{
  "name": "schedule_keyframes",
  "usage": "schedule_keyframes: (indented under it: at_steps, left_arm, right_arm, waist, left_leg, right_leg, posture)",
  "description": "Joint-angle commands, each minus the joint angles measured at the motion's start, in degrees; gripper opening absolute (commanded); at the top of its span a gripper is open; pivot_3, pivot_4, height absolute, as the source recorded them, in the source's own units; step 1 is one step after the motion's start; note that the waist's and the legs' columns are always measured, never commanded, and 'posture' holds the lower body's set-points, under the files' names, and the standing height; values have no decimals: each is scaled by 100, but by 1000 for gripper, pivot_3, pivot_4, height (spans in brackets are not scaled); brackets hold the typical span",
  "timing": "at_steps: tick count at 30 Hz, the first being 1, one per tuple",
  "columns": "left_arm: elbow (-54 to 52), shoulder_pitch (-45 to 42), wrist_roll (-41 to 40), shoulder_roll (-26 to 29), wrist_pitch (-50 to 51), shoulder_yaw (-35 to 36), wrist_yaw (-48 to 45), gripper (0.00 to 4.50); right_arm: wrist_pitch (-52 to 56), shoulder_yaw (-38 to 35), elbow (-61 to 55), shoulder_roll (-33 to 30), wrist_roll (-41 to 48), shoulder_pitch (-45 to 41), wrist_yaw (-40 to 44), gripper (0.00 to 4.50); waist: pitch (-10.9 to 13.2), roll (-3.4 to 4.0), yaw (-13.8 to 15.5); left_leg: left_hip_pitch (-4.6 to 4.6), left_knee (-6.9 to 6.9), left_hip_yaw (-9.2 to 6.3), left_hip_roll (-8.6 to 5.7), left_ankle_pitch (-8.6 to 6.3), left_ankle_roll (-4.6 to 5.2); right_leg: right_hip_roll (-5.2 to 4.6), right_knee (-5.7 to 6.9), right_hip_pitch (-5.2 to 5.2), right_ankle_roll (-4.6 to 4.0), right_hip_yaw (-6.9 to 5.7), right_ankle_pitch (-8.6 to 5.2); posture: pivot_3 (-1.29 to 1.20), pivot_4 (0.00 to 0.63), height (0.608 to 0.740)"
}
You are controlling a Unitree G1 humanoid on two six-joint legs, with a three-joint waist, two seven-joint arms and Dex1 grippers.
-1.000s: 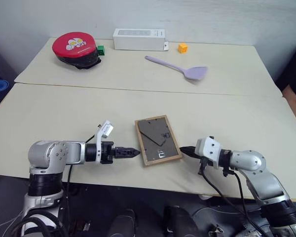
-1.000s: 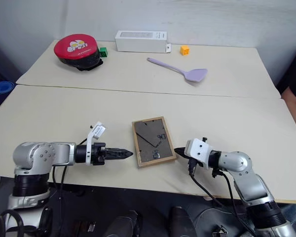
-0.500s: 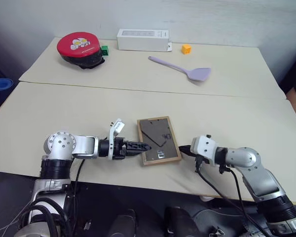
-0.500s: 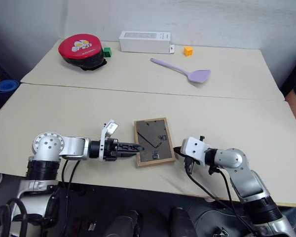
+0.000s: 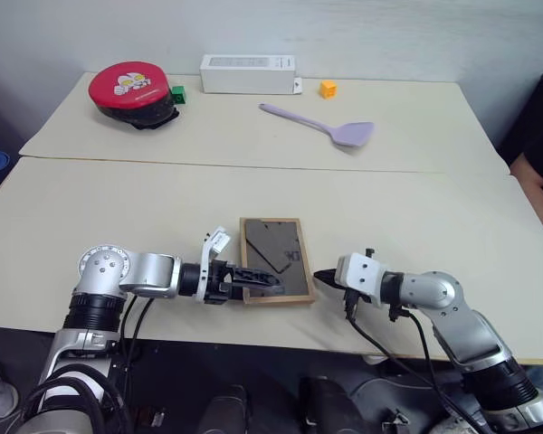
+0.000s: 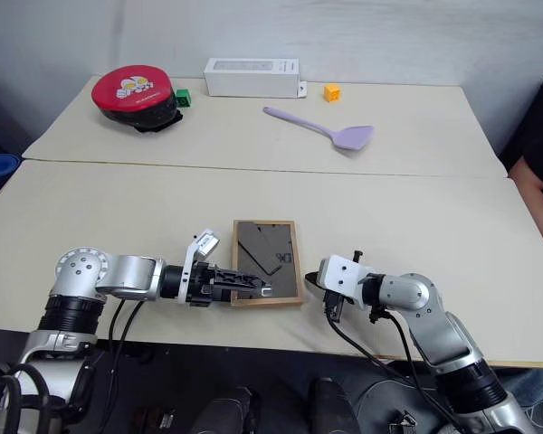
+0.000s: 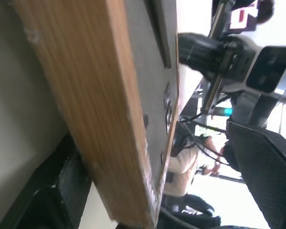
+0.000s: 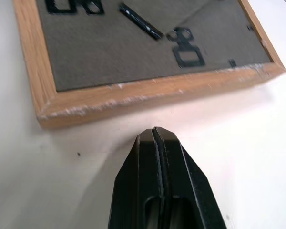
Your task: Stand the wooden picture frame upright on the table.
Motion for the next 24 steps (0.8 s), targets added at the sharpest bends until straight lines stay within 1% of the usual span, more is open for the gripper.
schedule_keyframes:
  at_steps: [1,2,6,8,10,11,13,15,16,17,18,19,20,21,22,24]
  left_arm:
    - [231,102,-278,-149,-188,-278,402,4069]
    - [265,92,-375,-208,-273,-320,502,3922]
    - [221,135,-705,-370,-543,-490,841,2569]
    - [179,211,-817,-347,-668,-533,989,1933]
    - [6,323,-771,-274,-785,-478,998,1391]
    - [-128,389,-752,-254,-892,-387,934,1268]
    - [-391,518,-536,-207,-1146,-146,769,1273]
    - [-1337,738,873,107,-1830,-141,-629,1273]
    - [-1637,823,1396,214,-2115,-185,-1185,1273]
    - [-2046,972,2404,643,-2830,-592,-2279,1273]
    - [-2245,1110,3169,929,-3488,-895,-3112,1273]
    - [-2313,1205,3694,1120,-3921,-1092,-3702,1273]
    - [-2300,1256,4108,1229,-4261,-1241,-4106,1273]
    - [-2232,1283,4358,1218,-4501,-1279,-4346,1273]
    - [-2167,1293,4564,1192,-4674,-1304,-4545,1273]
    - [-2084,1279,4931,1118,-4929,-1340,-4883,1273]
  right_arm:
    - [-75,-88,-102,-5,30,-31,-49,0]
    - [-74,-83,-101,0,28,-37,-54,0]
    - [-76,-124,-152,-60,53,27,-27,0]
    - [-57,-174,-188,-93,84,81,-22,0]
    - [-28,-340,-223,-100,233,157,-34,0]
    - [78,-490,-251,-89,390,196,-45,0]
    - [312,-870,-305,-91,877,232,50,0]
    - [695,-1292,-434,-218,1631,191,428,366]
    - [772,-1404,-476,-252,1846,168,538,573]
    - [1095,-1602,-568,-229,2367,32,649,917]
    - [1413,-1739,-636,-177,2796,-131,667,1281]
    - [1879,-1798,-709,-175,3200,-288,663,1646]
    - [2152,-1758,-760,-168,3442,-445,710,1988]
    - [2343,-1642,-778,-167,3503,-576,706,2301]
    - [2464,-1560,-782,-176,3535,-666,699,2690]
    - [2623,-1295,-762,-45,3492,-946,585,3399]
  waist:
    - [0,0,13]
    - [0,0,28]
    - [0,-1,155]
    - [0,-1,167]
    - [-3,-5,159]
    - [-3,-5,150]
    - [-3,-5,144]
    - [-2,-6,139]
    - [-2,-6,122]
    - [-2,-6,105]
    - [-2,-6,52]
    - [-3,-1,10]
    - [-4,4,-10]
    - [-4,5,-17]
    - [-4,4,-3]
    - [-2,0,12]
  left_leg:
    - [0,1,0,-1,0,0]
    - [0,2,0,-3,0,0]
    - [-7,11,-4,-13,-2,5]
    - [-8,11,-4,-15,-2,6]
    - [-9,12,-7,-15,-2,7]
    - [-8,11,-7,-15,-2,7]
    - [-8,10,-6,-14,-2,6]
    - [-10,11,-5,-11,-2,6]
    - [-10,8,-3,-9,-2,5]
    - [-7,5,1,-6,-1,4]
    - [-4,2,3,-3,1,0]
    - [-3,-2,10,6,2,-6]
    - [9,-12,17,6,3,-9]
    - [26,-22,30,9,3,-9]
    - [49,-37,40,12,2,-9]
    - [56,-47,38,18,2,-8]
  right_leg:
    - [-1,0,0,0,0,0]
    - [-2,0,0,0,1,0]
    - [-11,-4,0,0,2,0]
    - [-12,-5,1,0,2,0]
    - [-12,-6,2,0,1,0]
    - [-11,-7,2,0,1,0]
    - [-10,-6,2,0,3,0]
    - [-8,-6,2,0,2,0]
    - [-5,-8,2,0,2,0]
    - [-2,-9,3,0,3,0]
    - [2,-7,2,-1,5,0]
    - [11,-10,2,-3,8,-1]
    - [11,-9,6,-6,13,-2]
    - [13,-9,12,-9,23,-4]
    - [15,-10,24,-14,32,-7]
    - [15,-12,27,-18,33,-9]
  posture:
    - [0,150,740]
    - [0,150,740]
    - [0,150,740]
    - [0,150,740]
    - [0,150,740]
    - [0,150,740]
    - [0,150,740]
    - [0,150,740]
    - [0,150,740]
    - [0,150,740]
    - [0,150,740]
    - [0,150,740]
    - [0,150,740]
    - [0,150,740]
    - [0,150,740]
    - [0,150,740]
